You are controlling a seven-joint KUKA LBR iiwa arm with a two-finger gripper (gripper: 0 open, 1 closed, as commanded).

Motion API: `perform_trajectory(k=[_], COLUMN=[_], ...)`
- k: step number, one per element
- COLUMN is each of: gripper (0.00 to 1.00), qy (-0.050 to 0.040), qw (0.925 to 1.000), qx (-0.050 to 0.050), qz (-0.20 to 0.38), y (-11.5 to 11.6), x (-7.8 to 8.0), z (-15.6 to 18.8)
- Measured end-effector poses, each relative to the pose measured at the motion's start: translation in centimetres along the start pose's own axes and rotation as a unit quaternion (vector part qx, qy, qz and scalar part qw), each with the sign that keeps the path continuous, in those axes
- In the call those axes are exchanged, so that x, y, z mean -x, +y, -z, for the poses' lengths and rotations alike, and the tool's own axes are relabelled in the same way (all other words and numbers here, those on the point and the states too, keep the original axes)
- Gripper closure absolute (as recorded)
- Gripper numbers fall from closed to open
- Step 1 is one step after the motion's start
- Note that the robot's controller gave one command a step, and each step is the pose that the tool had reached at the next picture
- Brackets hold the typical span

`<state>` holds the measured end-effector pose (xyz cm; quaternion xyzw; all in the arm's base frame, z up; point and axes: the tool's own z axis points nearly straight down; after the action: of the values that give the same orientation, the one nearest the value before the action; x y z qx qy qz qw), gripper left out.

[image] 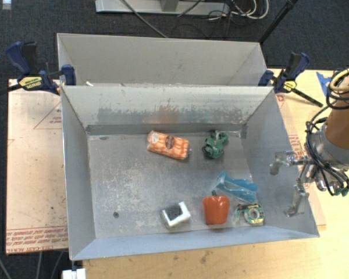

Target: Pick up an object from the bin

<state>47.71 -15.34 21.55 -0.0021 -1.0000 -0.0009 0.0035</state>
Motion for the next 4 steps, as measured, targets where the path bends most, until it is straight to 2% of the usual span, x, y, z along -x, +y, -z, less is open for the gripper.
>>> perform_trajectory(k=[1, 2, 3, 4], gripper=[0.00, 0.00, 0.00, 1.00], qy=[-0.0039, -0.0070, -0.0048, -0.0058], qw=[1.0000, 0.9994, 0.9934, 0.9985], qx=[-0.001, -0.002, -0.001, -0.001], qz=[0.002, 0.034, 0.115, 0.054], y=[0.1, 1.8, 4.5, 5.6], x=[0.2, 1.4, 2.5, 4.0], z=[0.4, -4.8, -9.9, -14.2])
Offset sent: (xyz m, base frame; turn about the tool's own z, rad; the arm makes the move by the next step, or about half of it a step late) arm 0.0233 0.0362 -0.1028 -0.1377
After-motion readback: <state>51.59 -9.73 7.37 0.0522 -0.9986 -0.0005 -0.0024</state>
